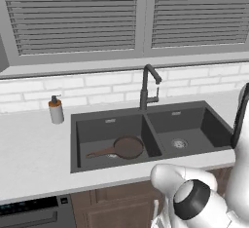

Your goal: Pick the pan and sponge and place them into the sink. Then turn on the water.

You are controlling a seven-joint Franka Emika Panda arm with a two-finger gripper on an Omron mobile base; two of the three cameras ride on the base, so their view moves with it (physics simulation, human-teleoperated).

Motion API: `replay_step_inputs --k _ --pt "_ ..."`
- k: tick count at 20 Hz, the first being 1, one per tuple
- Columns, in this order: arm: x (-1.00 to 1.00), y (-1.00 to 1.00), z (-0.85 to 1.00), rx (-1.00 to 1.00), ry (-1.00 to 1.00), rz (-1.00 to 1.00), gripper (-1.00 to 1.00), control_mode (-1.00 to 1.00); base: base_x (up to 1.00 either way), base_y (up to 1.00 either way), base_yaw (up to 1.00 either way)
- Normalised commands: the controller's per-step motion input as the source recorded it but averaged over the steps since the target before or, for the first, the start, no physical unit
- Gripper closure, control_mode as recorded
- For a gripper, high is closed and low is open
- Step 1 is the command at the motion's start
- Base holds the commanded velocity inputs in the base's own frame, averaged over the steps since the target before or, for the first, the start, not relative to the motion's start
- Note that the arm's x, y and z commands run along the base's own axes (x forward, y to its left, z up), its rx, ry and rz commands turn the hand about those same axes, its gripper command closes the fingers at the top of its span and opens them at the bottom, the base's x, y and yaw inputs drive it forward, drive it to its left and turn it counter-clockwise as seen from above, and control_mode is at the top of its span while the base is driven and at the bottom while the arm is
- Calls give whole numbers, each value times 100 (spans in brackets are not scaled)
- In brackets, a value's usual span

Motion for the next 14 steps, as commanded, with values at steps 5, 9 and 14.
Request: replay_step_inputs --k 5,9,14 --pt "26 -55 -4 16 -14 -63 -100 -100 0 0 0" --pt "52 -40 -5 14 -6 -58 -100 -100 0 0 0" --pt "74 -36 -10 15 -4 -36 -100 -100 0 0 0"
